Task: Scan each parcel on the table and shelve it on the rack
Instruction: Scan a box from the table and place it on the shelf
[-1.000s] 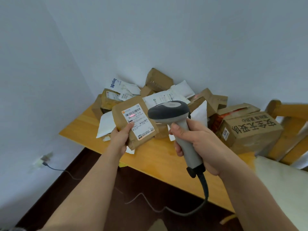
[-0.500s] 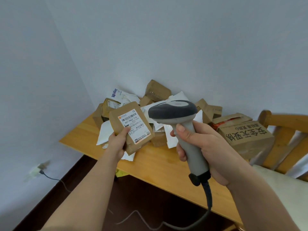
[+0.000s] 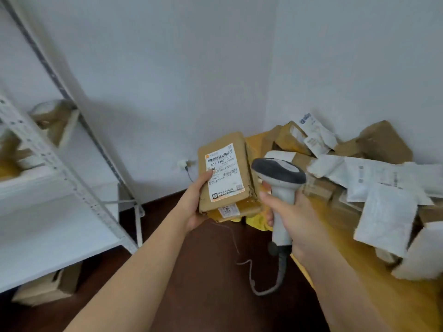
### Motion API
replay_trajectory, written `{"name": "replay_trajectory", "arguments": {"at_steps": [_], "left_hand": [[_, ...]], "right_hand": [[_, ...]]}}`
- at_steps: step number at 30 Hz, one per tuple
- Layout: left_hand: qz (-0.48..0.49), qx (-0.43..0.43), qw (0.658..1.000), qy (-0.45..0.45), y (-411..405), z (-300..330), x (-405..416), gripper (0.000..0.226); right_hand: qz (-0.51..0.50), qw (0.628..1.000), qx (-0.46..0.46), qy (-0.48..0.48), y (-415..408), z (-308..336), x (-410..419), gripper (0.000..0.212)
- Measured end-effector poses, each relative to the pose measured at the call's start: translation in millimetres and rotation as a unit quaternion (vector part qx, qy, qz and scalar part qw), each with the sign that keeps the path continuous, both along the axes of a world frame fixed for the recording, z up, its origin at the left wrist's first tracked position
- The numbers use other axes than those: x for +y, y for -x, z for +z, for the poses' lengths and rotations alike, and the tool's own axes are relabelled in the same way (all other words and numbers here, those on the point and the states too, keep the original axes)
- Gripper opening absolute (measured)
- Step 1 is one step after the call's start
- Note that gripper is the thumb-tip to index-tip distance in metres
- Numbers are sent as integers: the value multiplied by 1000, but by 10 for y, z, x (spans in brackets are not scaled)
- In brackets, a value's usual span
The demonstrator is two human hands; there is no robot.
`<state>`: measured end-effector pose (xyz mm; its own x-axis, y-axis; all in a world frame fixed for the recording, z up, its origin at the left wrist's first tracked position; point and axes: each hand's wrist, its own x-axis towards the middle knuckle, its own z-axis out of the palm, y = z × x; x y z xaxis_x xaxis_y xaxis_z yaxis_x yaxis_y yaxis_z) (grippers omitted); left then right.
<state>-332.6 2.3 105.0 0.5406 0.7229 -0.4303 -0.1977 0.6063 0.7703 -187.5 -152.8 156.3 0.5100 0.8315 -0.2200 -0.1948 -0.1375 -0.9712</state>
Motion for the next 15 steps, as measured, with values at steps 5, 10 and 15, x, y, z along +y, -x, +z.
{"name": "replay_trajectory", "arguments": {"at_steps": [5, 10, 15], "left_hand": [[87, -6, 996, 6, 1455, 50, 60, 52], [107, -4, 994, -24, 3160, 62, 100, 58], [256, -6, 966, -39, 5028, 186, 40, 72]], "right_hand": [[117, 993, 1, -6, 1192, -13, 513, 23], [207, 977, -14, -38, 2630, 55, 965, 17], [306, 951, -23, -37, 4456, 71, 1371, 17]]}}
